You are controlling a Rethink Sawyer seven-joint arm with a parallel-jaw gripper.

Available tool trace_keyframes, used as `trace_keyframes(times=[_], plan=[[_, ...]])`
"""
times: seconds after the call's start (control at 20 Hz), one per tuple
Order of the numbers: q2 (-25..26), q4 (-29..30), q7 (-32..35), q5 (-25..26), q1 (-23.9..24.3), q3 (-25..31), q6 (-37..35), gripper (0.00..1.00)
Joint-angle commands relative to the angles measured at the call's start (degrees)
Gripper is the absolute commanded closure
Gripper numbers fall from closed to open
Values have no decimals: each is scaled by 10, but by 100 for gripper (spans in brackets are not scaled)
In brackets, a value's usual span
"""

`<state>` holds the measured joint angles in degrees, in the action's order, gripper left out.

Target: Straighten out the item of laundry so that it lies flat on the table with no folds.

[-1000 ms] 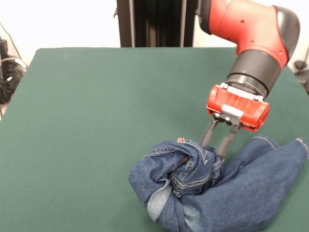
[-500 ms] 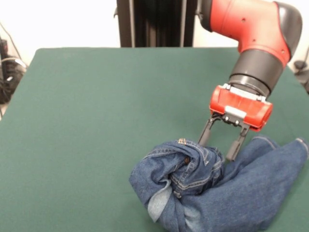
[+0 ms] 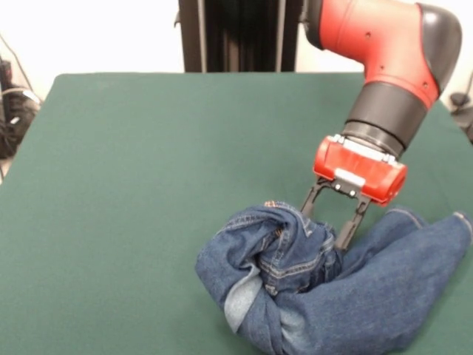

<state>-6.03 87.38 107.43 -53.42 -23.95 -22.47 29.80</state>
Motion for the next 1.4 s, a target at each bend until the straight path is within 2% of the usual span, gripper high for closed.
trace_keyframes(times=[0.05, 0.25, 0.3, 0.45, 0.65, 0.75, 0.85, 0.95, 1.05, 1.15, 1.25, 1.4], plan=[[60, -11, 5, -2, 13, 52, -171, 0], [67, -12, 7, -2, 0, 36, -176, 0], [67, -13, 17, 4, -1, 34, -177, 100], [71, -9, 24, -9, -12, 27, -156, 100], [77, -10, 22, -25, -29, 9, -166, 100], [79, -5, 18, -60, -54, -19, -214, 100], [89, -16, 48, -60, -78, -67, -342, 100], [85, -36, 117, 1, -92, -125, -512, 100], [47, -37, 158, 75, -83, -137, -665, 100], [9, -29, 175, 119, -77, -142, -771, 100], [-20, -19, 173, 142, -74, -141, -824, 100], [-46, -3, 172, 160, -71, -138, -859, 100]])
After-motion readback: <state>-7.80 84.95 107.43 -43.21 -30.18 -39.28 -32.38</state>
